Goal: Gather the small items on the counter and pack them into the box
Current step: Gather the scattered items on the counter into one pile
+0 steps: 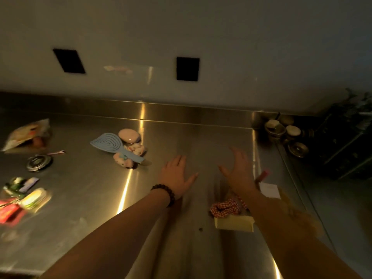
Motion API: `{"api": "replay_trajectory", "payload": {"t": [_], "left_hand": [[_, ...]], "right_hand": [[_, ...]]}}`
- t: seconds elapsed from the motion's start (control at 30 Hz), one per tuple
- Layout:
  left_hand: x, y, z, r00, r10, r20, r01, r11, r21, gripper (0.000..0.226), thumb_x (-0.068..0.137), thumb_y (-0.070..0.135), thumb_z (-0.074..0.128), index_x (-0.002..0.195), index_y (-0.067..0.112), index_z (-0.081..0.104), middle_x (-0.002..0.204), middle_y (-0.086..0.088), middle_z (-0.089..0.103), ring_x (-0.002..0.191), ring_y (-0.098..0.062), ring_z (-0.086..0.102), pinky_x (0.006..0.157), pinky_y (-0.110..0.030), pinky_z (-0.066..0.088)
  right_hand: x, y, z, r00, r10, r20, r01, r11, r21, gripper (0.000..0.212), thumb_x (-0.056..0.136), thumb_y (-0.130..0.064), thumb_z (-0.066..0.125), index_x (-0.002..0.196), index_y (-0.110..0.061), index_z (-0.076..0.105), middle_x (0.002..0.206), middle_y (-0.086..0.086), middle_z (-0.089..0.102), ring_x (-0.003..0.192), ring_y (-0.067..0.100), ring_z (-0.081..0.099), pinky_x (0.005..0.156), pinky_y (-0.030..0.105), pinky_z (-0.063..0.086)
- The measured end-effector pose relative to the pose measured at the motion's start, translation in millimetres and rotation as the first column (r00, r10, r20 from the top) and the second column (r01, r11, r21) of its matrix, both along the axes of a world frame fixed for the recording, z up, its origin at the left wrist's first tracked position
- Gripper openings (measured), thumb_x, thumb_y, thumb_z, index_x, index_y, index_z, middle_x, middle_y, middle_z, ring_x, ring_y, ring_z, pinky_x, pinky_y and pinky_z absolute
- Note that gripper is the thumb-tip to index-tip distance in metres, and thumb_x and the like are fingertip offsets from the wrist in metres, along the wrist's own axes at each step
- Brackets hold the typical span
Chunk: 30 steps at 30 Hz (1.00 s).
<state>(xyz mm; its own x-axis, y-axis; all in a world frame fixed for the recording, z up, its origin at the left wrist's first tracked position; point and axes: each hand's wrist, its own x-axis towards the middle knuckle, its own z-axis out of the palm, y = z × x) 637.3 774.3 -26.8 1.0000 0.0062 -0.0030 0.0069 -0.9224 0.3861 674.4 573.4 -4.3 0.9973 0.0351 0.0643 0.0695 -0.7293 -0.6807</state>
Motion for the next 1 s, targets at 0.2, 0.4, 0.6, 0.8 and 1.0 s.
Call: {"api": "replay_trajectory", "payload": {"t": [0.2,0.4,0.6,0.8,1.0], "left_hand": [[-20,78,3,0.984,0.164,0.063,-0.167,0.985,0.040,0.079,0.087,0.061,0.043,0.149,0.017,0.020,0.155,-0.006,0.023,0.142,-0.023,0.021,0.116,-0.042,0.020],[-31,165,-8,0.971,0.237,0.021,-0.238,0.968,0.074,0.085,0.086,0.063,0.042,0.150,0.016,0.013,0.158,-0.006,0.012,0.146,-0.023,0.005,0.119,-0.042,0.012],[-5,255,-22,0.971,0.236,-0.035,-0.233,0.970,0.072,0.090,0.084,0.069,0.037,0.151,0.018,0.003,0.159,-0.003,0.002,0.146,-0.022,-0.003,0.119,-0.042,0.003],[38,318,-31,0.989,0.113,-0.093,-0.105,0.990,0.091,0.093,0.082,0.068,0.044,0.150,0.024,-0.002,0.159,-0.002,-0.007,0.145,-0.022,-0.012,0.118,-0.046,-0.004],[70,344,-33,0.979,-0.019,-0.203,0.045,0.991,0.126,0.106,0.075,0.071,0.051,0.150,0.024,-0.007,0.158,-0.006,-0.014,0.144,-0.026,-0.014,0.118,-0.048,-0.003]], "right_hand": [[-11,86,-12,0.975,0.220,0.012,-0.221,0.975,0.040,0.067,0.082,-0.018,0.070,0.138,-0.005,0.037,0.142,0.017,0.035,0.132,0.028,0.034,0.105,0.020,0.020],[-9,180,-27,0.930,0.362,-0.067,-0.364,0.931,-0.025,0.070,0.082,-0.028,0.068,0.142,-0.015,0.034,0.150,0.013,0.024,0.138,0.027,0.025,0.113,0.030,0.020],[11,278,-31,0.920,0.379,-0.098,-0.389,0.913,-0.122,0.069,0.085,-0.047,0.059,0.144,-0.029,0.028,0.150,0.002,0.023,0.136,0.026,0.026,0.110,0.042,0.030],[27,336,-49,0.883,0.408,-0.230,-0.468,0.793,-0.389,0.081,0.083,-0.063,0.048,0.148,-0.035,0.007,0.158,0.005,0.006,0.145,0.030,0.001,0.116,0.054,0.010],[26,347,-57,0.904,0.358,-0.236,-0.428,0.752,-0.501,0.063,0.096,-0.038,0.041,0.148,-0.034,0.007,0.158,0.001,0.012,0.145,0.027,0.000,0.115,0.049,0.011]]}}
